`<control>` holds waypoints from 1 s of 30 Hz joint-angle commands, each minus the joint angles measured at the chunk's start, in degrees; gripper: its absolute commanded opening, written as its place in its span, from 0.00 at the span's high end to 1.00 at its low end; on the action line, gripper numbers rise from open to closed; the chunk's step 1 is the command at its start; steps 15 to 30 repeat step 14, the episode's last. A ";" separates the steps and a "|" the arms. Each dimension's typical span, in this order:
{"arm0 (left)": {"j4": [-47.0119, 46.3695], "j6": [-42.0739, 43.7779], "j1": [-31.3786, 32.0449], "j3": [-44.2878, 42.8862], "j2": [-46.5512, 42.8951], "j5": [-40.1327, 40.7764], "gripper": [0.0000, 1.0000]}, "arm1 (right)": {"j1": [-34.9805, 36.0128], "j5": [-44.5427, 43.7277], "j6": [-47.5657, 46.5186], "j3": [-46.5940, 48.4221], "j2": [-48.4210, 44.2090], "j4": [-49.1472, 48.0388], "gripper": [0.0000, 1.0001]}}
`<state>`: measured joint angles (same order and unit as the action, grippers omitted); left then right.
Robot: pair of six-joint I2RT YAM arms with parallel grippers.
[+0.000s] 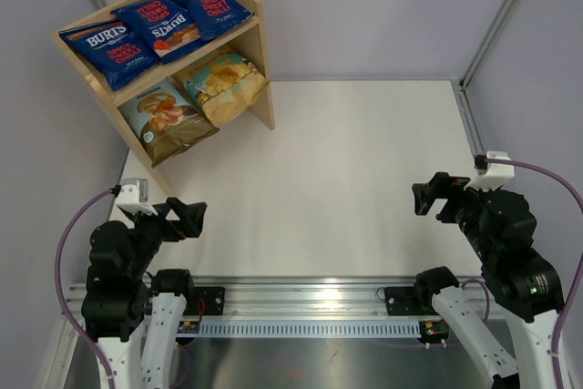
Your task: Place and organize the chips bags onto the shelf
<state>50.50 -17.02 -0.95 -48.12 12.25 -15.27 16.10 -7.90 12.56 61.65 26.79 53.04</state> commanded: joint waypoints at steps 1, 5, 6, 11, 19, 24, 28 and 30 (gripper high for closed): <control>-3.83 -1.00 0.07 0.13 -1.70 -0.82 0.01 | -0.01 -0.01 0.36 -0.65 0.11 -4.17 0.00; -3.83 -1.18 0.07 0.39 -1.62 -0.90 0.01 | -0.10 0.43 0.45 -1.09 0.55 -4.70 0.01; -3.74 -1.18 0.07 0.31 -1.53 -0.90 0.01 | -0.10 0.43 0.36 -1.18 0.72 -4.70 0.01; -3.57 -1.27 0.07 0.39 -1.26 -0.56 0.01 | -0.01 0.43 0.01 -1.18 1.07 -4.61 0.01; -3.74 -1.44 0.07 0.39 -1.18 -0.20 0.01 | -0.01 0.60 -0.16 -0.83 1.95 -4.17 0.00; -3.74 -1.44 0.07 0.39 -1.18 -0.20 0.01 | -0.01 0.60 -0.16 -0.83 1.95 -4.17 0.00; -3.74 -1.44 0.07 0.39 -1.18 -0.20 0.01 | -0.01 0.60 -0.16 -0.83 1.95 -4.17 0.00; -3.74 -1.44 0.07 0.39 -1.18 -0.20 0.01 | -0.01 0.60 -0.16 -0.83 1.95 -4.17 0.00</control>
